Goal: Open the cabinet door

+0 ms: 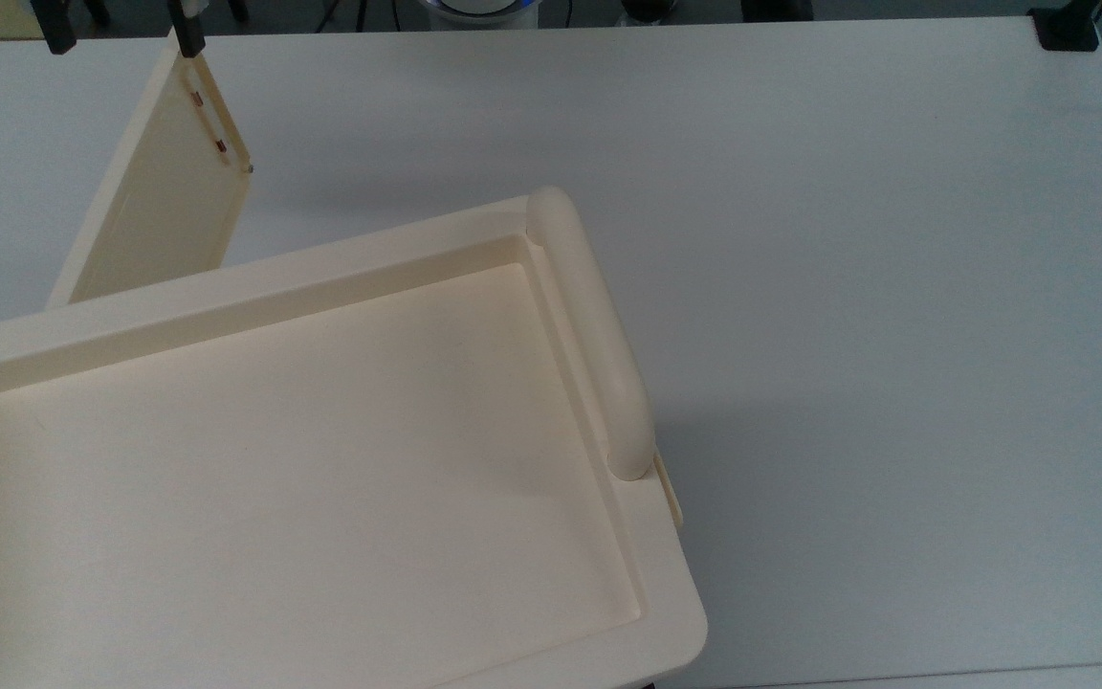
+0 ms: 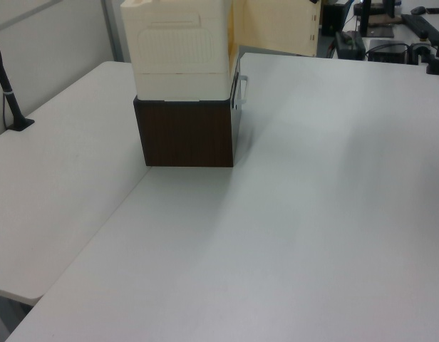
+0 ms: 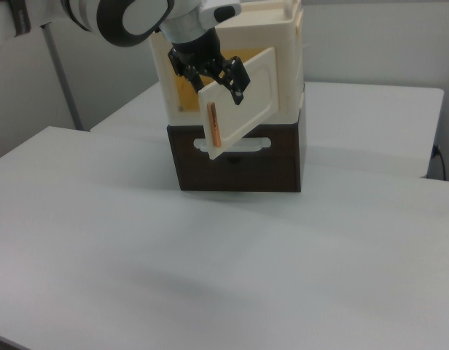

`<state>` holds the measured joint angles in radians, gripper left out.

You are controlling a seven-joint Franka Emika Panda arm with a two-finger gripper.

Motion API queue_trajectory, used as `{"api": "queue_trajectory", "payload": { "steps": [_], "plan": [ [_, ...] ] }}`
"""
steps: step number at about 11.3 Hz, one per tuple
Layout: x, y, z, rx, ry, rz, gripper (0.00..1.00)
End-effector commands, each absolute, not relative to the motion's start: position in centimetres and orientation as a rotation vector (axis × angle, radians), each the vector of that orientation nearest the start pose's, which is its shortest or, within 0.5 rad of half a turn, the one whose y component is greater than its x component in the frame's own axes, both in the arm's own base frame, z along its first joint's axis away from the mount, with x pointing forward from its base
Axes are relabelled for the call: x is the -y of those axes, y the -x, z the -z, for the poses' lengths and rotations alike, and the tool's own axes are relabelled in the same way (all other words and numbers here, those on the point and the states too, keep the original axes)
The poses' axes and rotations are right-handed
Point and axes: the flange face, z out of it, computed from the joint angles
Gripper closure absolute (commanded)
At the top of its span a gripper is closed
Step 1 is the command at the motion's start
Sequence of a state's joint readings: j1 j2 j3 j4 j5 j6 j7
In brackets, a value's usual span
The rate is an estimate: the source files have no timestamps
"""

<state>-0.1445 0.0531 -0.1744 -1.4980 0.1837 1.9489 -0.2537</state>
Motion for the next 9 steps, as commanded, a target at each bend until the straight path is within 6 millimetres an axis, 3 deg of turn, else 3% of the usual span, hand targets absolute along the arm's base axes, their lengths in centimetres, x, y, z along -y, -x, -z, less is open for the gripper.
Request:
{"api": "queue_trajectory", "payload": {
  "steps": [1,6,8,9],
  "plan": [
    [18.4,-57.2,-67.9,-0.110,3.038,0.683,0.00],
    [20.7,-56.0,-68.5,-0.116,3.053,0.700,0.00],
    [20.6,-55.1,-69.7,-0.118,3.045,0.715,0.00],
    [20.0,-53.8,-70.7,-0.103,3.039,0.673,0.00]
  ]
}}
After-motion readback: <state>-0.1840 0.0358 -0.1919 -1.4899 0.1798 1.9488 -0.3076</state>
